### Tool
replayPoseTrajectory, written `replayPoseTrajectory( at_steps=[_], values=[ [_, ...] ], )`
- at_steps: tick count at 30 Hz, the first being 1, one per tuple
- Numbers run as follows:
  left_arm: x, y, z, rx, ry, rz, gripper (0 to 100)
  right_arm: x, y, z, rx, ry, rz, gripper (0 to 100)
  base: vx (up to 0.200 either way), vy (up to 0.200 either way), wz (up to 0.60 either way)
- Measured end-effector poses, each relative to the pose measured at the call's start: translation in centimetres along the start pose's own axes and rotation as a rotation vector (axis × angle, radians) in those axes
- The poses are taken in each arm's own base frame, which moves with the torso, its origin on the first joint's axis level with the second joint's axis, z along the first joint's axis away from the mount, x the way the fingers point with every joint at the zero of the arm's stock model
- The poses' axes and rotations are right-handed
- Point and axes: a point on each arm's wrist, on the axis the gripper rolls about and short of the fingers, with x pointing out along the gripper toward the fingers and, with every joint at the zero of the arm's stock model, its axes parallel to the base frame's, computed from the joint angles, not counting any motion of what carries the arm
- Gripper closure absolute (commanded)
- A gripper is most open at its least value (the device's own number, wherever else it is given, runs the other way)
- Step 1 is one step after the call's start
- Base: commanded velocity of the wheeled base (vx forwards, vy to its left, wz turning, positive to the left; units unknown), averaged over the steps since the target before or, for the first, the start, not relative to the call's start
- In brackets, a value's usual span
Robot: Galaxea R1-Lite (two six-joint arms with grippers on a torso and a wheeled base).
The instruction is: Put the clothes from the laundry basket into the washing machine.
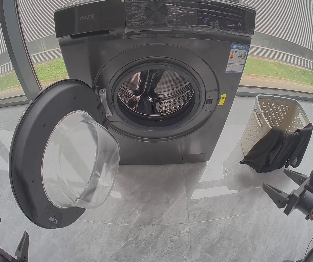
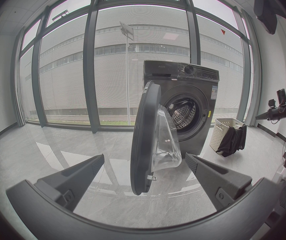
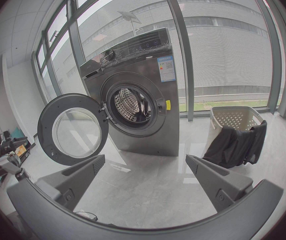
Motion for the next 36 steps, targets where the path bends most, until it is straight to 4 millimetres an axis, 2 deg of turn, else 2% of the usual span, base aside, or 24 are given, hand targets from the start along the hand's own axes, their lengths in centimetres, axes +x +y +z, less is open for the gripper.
replayPoseTrajectory(
  at_steps=[10, 19, 27, 30, 36],
  values=[
    [0.0, 0.0, 0.0, 0.003, 0.0, -0.004, 0, -5.8, -1.4, -0.3, -0.019, -0.055, -0.15, 0, 0.0, 0.0, 0.0],
    [0.0, 0.0, 0.0, 0.001, 0.0, -0.007, 0, -10.6, -1.2, -3.1, -0.031, -0.059, -0.22, 0, 0.0, 0.0, 0.0],
    [0.0, 0.0, 0.0, 0.0, 0.0, -0.007, 0, -13.1, -0.9, -5.9, -0.036, -0.075, -0.304, 0, 0.0, -0.175, 0.0],
    [0.0, 0.0, 0.0, -0.001, 0.0, -0.007, 0, -13.7, -1.0, -6.1, -0.05, -0.12, -0.41, 0, 0.0, -0.2, 0.0],
    [0.0, 0.0, 0.0, -0.007, 0.0, -0.006, 0, -14.1, -1.1, -6.1, -0.034, -0.175, -0.49, 0, 0.0, -0.167, 0.0]
  ],
)
